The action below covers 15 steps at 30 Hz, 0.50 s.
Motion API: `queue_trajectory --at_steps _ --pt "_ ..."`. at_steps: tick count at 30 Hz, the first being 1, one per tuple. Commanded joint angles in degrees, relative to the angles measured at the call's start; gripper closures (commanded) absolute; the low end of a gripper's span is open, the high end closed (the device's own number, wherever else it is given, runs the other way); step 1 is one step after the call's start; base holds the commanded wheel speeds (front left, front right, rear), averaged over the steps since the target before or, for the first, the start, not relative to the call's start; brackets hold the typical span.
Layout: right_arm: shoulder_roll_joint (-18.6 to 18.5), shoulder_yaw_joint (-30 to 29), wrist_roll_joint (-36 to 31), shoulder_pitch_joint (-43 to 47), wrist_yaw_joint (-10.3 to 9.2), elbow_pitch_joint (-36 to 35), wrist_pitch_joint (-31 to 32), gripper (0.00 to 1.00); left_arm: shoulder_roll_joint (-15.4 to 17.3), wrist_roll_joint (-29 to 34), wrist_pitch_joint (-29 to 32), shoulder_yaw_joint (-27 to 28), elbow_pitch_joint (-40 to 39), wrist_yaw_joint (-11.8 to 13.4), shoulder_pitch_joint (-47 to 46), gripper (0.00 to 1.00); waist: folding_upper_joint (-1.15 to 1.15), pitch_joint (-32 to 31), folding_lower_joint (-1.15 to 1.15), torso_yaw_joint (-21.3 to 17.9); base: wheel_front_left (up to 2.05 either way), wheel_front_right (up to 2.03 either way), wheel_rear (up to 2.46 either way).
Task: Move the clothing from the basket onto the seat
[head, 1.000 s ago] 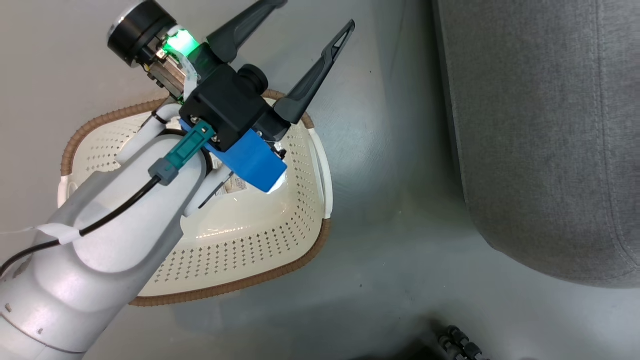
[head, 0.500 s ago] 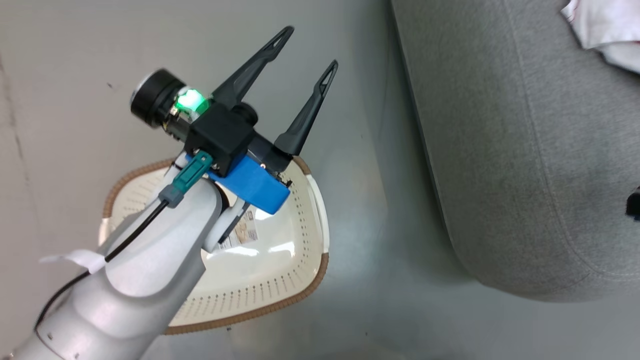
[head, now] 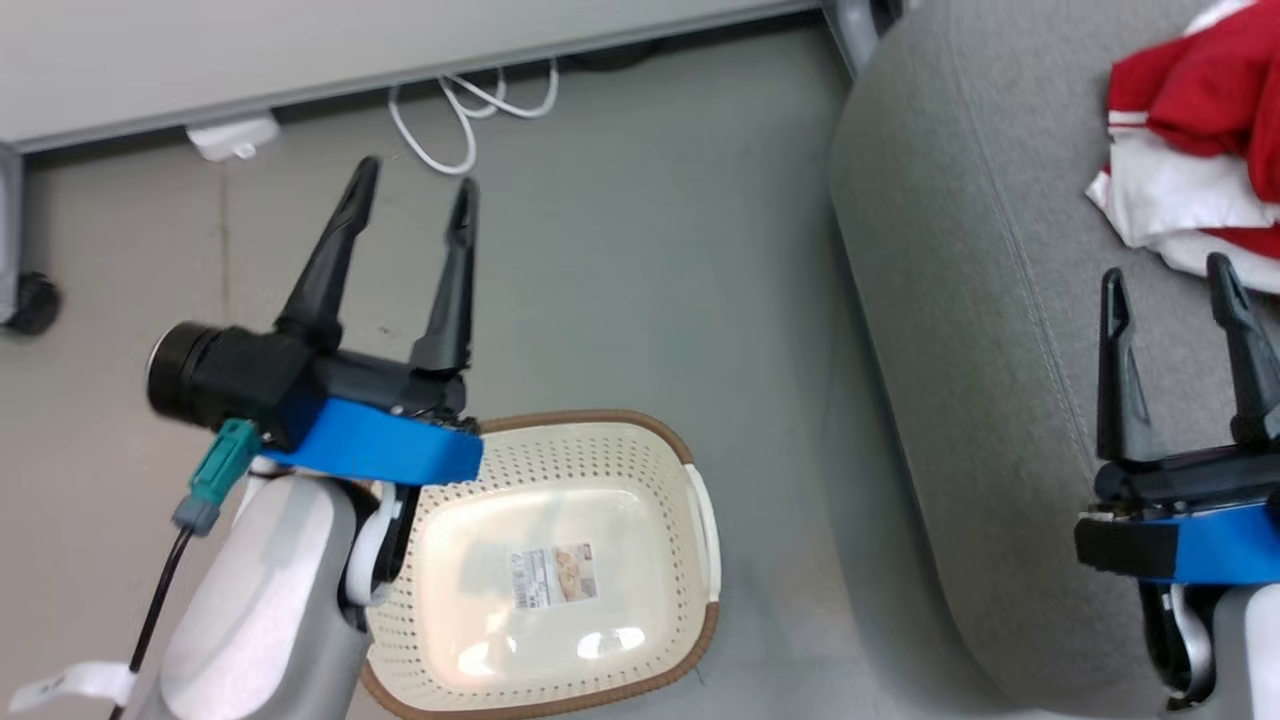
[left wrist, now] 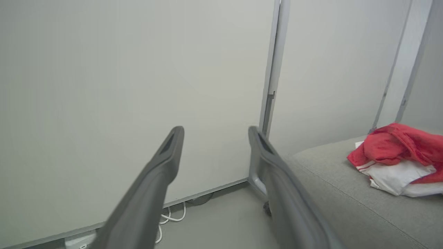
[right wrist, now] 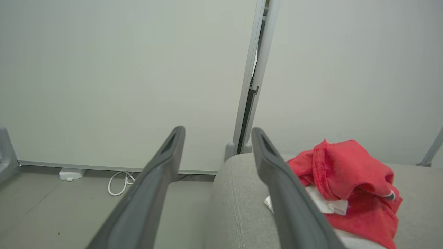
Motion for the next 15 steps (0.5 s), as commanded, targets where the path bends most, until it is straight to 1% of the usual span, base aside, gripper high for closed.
queue_trajectory --at_steps 1,7,10,11,12,15 --pt "0.4 0.3 -0.1 1.1 0.01 -0.2 -0.2 0.00 -0.5 0.6 -0.2 1.4 -0.2 -0.5 1.3 0.00 0.00 -2.9 0.02 2.8 0.00 0.00 0.00" --pt "1.7 3.1 -0.6 2.8 0.01 0.5 -0.2 0.00 -4.1 3.7 -0.2 10.8 -1.3 -2.7 8.3 0.00 0.00 -6.3 0.02 5.3 0.00 0.00 0.00" --pt "2.2 3.5 -0.5 3.6 0.01 1.1 -0.2 0.00 -5.4 5.6 -0.2 14.4 -1.2 -3.9 11.5 0.00 0.00 -7.9 0.02 6.1 0.00 0.00 0.00" --pt "2.2 3.5 -0.5 3.6 0.01 1.1 -0.2 0.00 -5.4 5.6 -0.2 14.4 -1.2 -3.9 11.5 0.00 0.00 -7.9 0.02 6.1 0.00 0.00 0.00" --pt "2.5 3.9 -0.5 4.4 0.01 1.7 -0.2 0.00 -6.2 6.5 -0.2 16.2 -1.1 -4.6 13.2 0.00 0.00 -8.9 0.02 6.5 0.00 0.00 0.00" --pt "2.8 4.0 -0.4 5.5 0.01 2.4 -0.2 0.00 -7.3 7.7 -0.2 18.4 -1.0 -5.5 15.6 0.00 0.00 -10.2 0.02 7.2 0.00 0.00 0.00"
